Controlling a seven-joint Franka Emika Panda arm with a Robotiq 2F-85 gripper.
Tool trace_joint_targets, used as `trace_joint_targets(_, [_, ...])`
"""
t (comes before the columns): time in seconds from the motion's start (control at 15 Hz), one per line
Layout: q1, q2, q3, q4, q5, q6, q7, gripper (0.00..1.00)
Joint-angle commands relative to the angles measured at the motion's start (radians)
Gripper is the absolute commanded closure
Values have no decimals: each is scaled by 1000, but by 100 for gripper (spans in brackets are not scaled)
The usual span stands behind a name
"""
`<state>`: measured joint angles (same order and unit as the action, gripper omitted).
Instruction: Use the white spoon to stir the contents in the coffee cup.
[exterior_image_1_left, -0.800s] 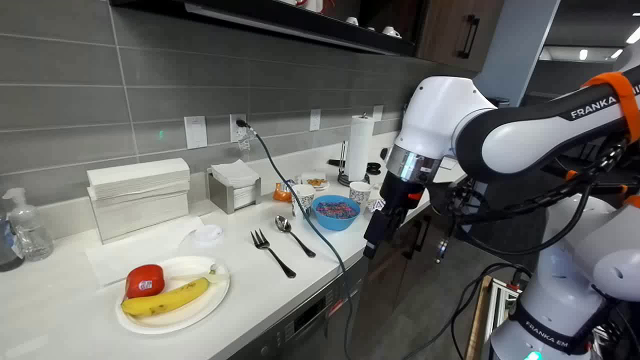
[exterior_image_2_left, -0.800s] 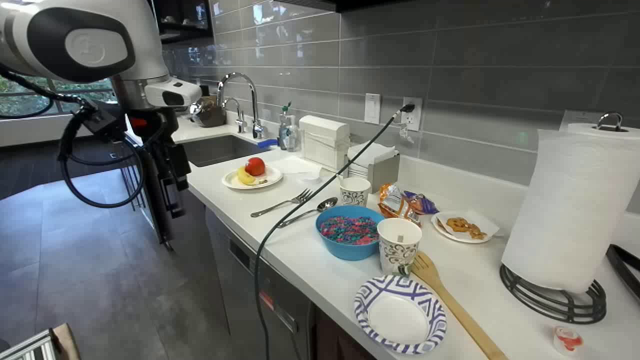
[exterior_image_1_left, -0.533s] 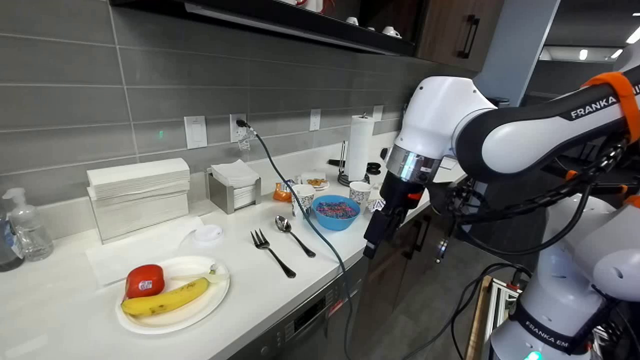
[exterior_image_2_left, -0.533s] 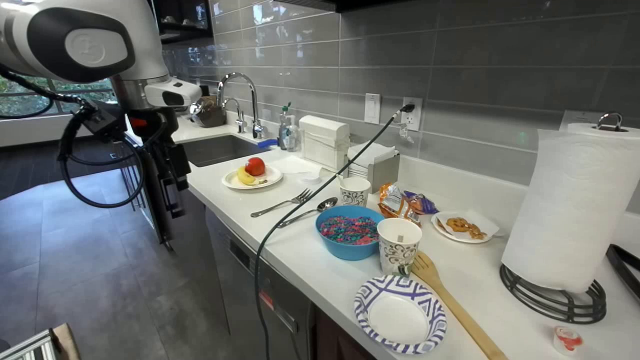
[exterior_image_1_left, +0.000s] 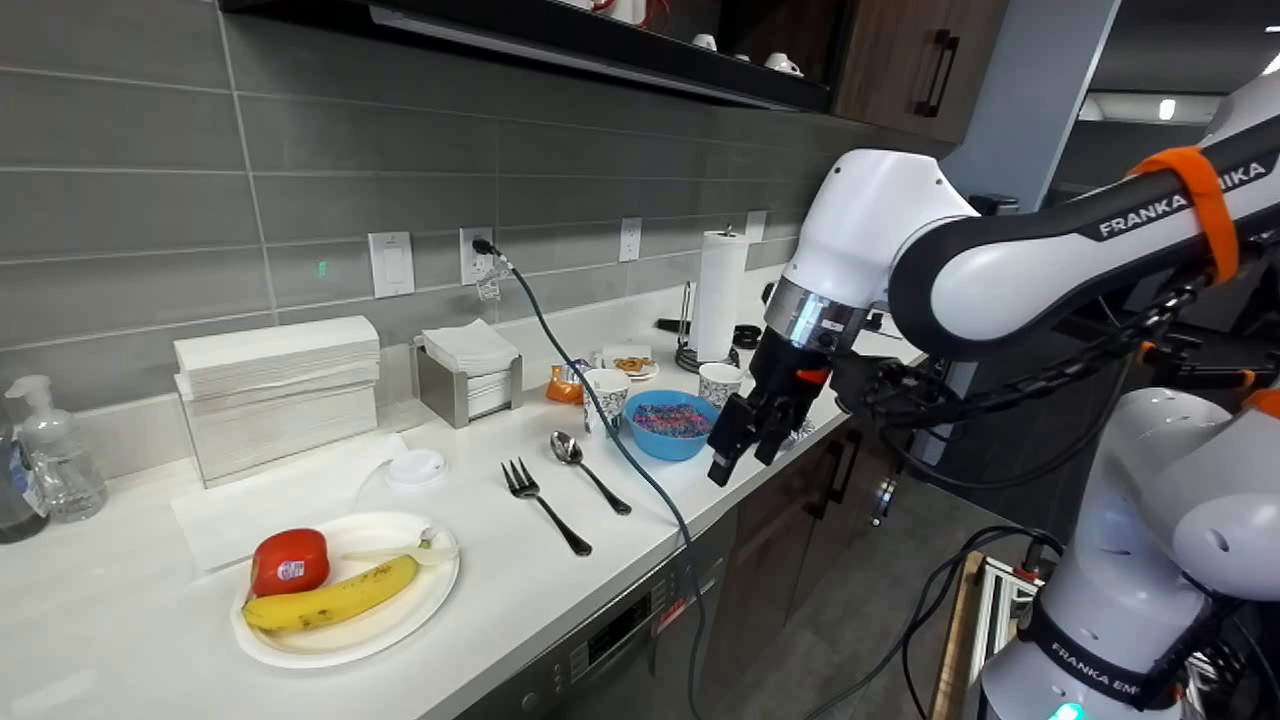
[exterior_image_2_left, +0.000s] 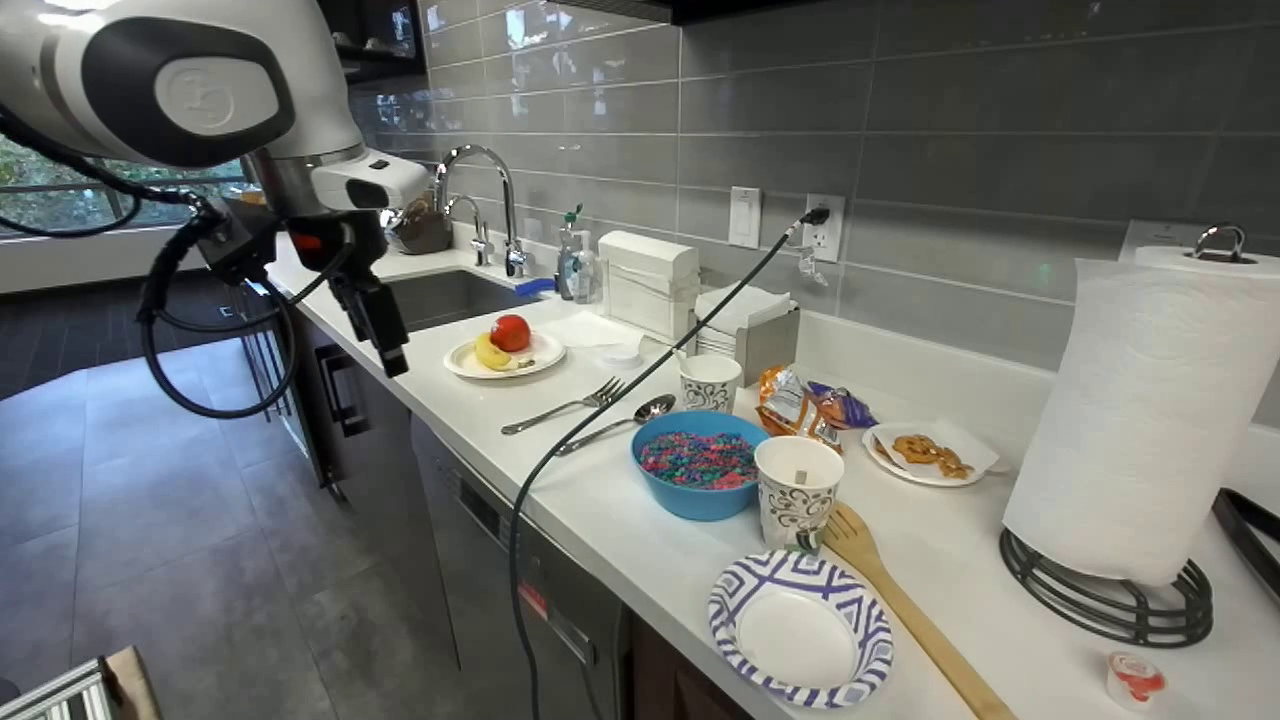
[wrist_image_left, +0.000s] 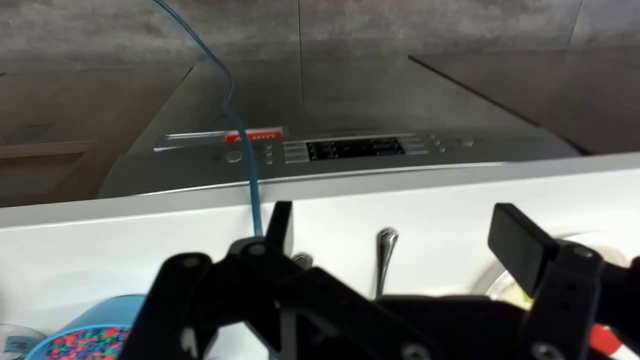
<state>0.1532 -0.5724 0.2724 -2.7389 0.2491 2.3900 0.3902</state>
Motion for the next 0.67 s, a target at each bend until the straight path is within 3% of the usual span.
trace_joint_targets(0.0, [-129, 141, 6, 87, -74, 81, 131, 0])
trace_joint_targets(0.33, [-288, 306, 20, 225, -229, 152, 381, 0])
trace_joint_targets(0.6, [-345, 386, -53, 310, -349, 116, 559, 0])
